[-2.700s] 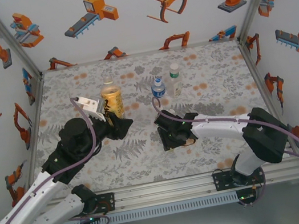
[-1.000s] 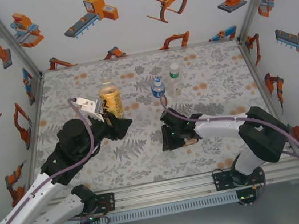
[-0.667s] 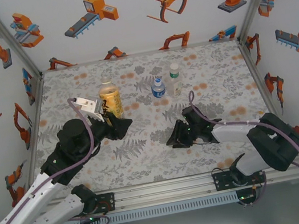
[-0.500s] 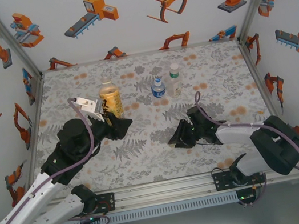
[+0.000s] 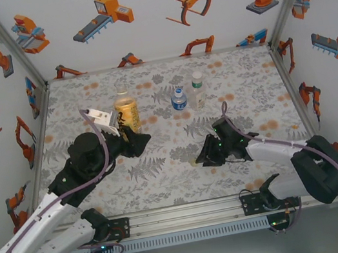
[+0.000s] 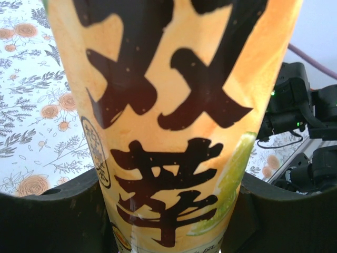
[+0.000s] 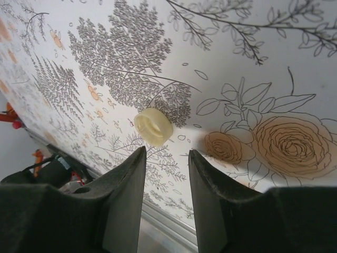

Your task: Screw on the bottle caps

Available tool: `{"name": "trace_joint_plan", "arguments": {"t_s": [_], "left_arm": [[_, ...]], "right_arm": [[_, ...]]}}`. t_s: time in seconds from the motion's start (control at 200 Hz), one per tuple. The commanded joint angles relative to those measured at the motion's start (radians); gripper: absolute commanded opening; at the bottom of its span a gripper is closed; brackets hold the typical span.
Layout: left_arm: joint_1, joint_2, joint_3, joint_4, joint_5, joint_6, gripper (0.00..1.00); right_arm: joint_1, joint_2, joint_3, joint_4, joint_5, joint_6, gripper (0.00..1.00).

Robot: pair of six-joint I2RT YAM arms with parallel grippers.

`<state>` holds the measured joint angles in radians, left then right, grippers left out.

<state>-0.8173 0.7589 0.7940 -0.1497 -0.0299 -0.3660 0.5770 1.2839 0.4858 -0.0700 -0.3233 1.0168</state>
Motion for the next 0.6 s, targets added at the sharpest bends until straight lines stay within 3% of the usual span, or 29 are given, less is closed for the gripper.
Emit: {"name": "trace_joint_plan", "arguments": {"t_s": [0.0,0.185,0.596], "left_arm": [[0.002,0.002,0.007,0.024,0.005,-0.017,0.0],[0.002,0.002,0.0,0.035,0.003,-0.02,0.0],[0.003,-0.032,-0.009,0.0,-0.021,-0.008,0.0]], "right_arm": [[0.031,-0.033,0.112,-0.193,0.092,-0.13,0.38],[0.105,0.016,0.254,-0.32,0.196,-0.205,0.46],[0.193,0.201,0.419,-0.384,0.261,-0.274,0.48]]}}
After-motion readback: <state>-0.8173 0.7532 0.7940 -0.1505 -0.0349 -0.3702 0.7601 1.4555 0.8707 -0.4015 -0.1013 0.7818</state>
